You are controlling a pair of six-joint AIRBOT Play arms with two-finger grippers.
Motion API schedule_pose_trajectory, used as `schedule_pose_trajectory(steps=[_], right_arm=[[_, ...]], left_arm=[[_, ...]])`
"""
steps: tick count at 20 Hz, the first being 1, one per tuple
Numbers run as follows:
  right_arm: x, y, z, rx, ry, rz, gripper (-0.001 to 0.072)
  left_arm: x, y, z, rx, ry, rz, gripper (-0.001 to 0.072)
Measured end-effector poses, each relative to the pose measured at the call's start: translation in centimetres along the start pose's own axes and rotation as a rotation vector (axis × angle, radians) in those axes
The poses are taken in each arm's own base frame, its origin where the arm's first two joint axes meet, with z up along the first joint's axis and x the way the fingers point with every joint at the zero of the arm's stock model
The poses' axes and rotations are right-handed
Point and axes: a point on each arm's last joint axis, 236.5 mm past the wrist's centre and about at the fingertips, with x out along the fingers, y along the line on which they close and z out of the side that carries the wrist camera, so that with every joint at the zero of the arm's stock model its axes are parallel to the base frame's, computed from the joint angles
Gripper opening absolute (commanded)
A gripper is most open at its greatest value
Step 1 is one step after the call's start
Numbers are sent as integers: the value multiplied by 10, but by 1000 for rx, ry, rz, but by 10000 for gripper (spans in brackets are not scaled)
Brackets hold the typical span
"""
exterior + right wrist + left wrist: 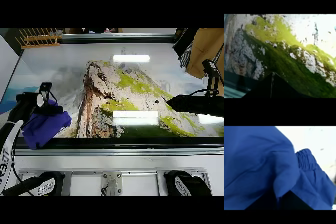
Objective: Fold the clothes and pants, and hang the long-sleeved shirts on hangers.
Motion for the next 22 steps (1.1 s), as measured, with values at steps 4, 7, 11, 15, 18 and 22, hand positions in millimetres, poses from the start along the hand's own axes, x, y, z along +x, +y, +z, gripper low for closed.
schedule_pose_trajectory(steps=[4,7,11,15,18,22], right_arm=[[0,0,0,0,0,0,17],[0,6,1,10,-5,27,17],[-1,20,12,18,-48,87,17],[-5,-3,32,4,-134,8,20],[-4,-21,36,-4,-147,-51,685],[4,-33,37,-2,-131,-79,708]], left_arm=[[-136,-73,89,79,-408,-150,7],[-250,-132,114,164,-693,-297,7],[-323,-182,103,251,-840,-431,7],[-267,-219,81,281,-690,-459,101],[-186,-244,54,267,-478,-470,677],[-140,-241,49,163,-318,-502,677]])
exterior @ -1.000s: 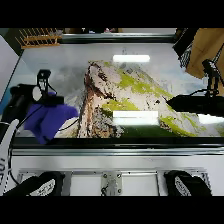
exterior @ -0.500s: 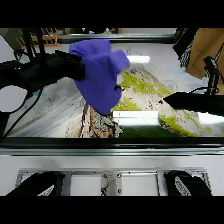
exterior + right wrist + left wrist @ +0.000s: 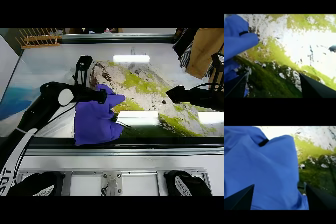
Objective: Fold the clothes and pants, and hang the long-sleeved shirts on hangers.
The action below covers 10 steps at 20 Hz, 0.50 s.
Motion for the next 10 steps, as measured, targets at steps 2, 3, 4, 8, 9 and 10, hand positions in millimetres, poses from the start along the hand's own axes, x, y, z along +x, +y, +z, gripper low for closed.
schedule_pose_trajectory(steps=[2,3,4,8,9,10], right_arm=[[7,-4,-3,10,20,-3,708],[11,-6,-5,26,35,-2,707],[17,-8,-9,44,57,-2,706],[55,-9,-29,110,169,15,706],[68,-8,-34,127,197,20,706],[84,-6,-41,148,228,25,706]], left_arm=[[-4,28,15,-71,-15,22,676],[-7,47,21,-106,-24,42,676],[-9,66,23,-150,-28,61,676],[-1,129,2,-331,17,90,676],[6,135,-8,-363,43,75,676],[14,137,-16,-390,67,51,676]])
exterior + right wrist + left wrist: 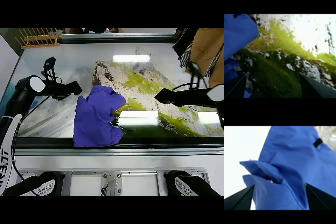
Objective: Fold the clothes and pants, and hang the long-sleeved shirts on hangers.
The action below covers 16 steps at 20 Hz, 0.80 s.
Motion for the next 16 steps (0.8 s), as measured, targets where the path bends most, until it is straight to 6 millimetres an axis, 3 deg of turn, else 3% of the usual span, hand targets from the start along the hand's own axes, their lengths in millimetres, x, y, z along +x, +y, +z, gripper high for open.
schedule_pose_trajectory(steps=[6,7,8,9,10,15,16], right_arm=[[108,24,-11,212,102,99,705],[124,28,-14,249,120,115,705],[141,32,-17,283,141,129,705],[156,37,-19,313,159,142,706],[170,43,-22,338,177,158,705],[226,75,-32,398,246,215,702],[233,82,-32,406,250,229,579]], left_arm=[[49,1,-30,-75,131,-94,655],[56,2,-34,-86,146,-97,515],[61,4,-37,-93,159,-100,295],[66,5,-39,-100,169,-101,126],[68,5,-41,-100,174,-102,45],[74,6,-41,-111,176,-106,46],[74,7,-42,-111,178,-105,45]])
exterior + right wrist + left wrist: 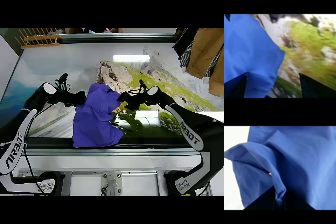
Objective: Fold the clothes and pants, and hang the long-sleeved shirts on hangers.
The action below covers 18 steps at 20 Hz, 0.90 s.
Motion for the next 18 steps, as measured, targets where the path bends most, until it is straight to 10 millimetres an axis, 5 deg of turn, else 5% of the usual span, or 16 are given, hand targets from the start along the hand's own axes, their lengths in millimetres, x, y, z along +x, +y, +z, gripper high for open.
schedule_pose_trajectory(steps=[2,3,5,8,10,13,16,18], right_arm=[[14,7,1,3,0,15,78],[17,11,2,-8,-3,22,16],[17,23,7,-46,-22,45,16],[-10,57,21,-147,-66,99,15],[-56,98,34,-253,-120,155,15],[-166,183,33,-465,-243,262,14],[-281,254,-2,-676,-407,344,15],[-355,288,-38,-786,-532,397,15]], left_arm=[[0,0,0,-1,1,-2,44],[0,0,-1,1,2,-2,8],[-4,-3,1,8,-6,-6,7],[-39,-29,20,74,-95,-34,7],[-94,-71,41,174,-215,-84,8],[-206,-152,51,359,-441,-180,8],[-320,-228,17,536,-660,-296,8],[-376,-262,-18,622,-763,-376,8]])
